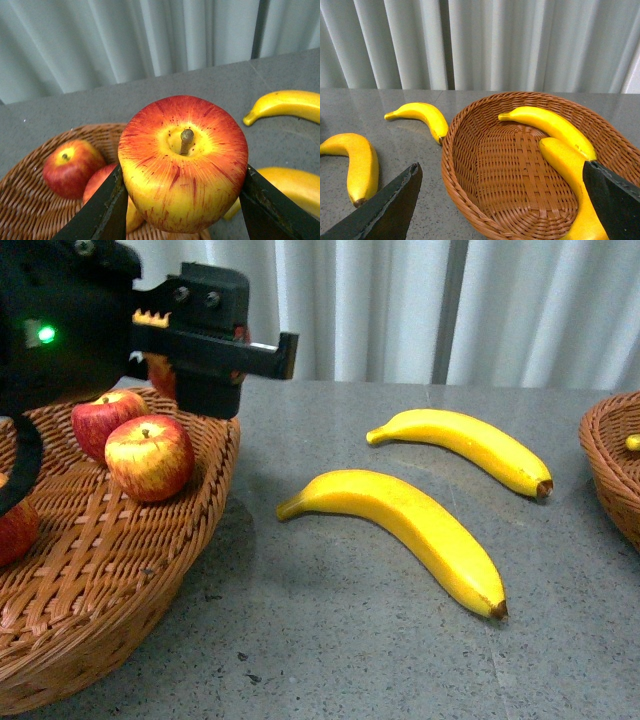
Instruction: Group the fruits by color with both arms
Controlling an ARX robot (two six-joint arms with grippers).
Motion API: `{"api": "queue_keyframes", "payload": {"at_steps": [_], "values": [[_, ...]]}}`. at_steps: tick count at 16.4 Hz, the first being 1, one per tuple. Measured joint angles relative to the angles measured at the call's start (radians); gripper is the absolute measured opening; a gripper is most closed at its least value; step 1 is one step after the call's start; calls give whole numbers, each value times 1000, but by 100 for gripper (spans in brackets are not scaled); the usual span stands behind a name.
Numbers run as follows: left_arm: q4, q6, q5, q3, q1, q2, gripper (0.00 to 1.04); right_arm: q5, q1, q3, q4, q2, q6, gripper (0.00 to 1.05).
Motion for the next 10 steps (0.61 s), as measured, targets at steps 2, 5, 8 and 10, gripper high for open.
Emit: {"api": "queue_keyframes", "payload": {"at_steps": [2,5,8,10], "values": [[-9,-38,-72,-97,-10,-84,56,0,0,0,0,0,0,98],[-9,-94,-161,-185,-4,-136,56,0,0,0,0,0,0,98],[-5,-129,-165,-210,-13,-137,83,0,0,0,0,0,0,98],[-1,-132,-165,-210,-18,-138,92,0,0,0,0,0,0,98]]}}
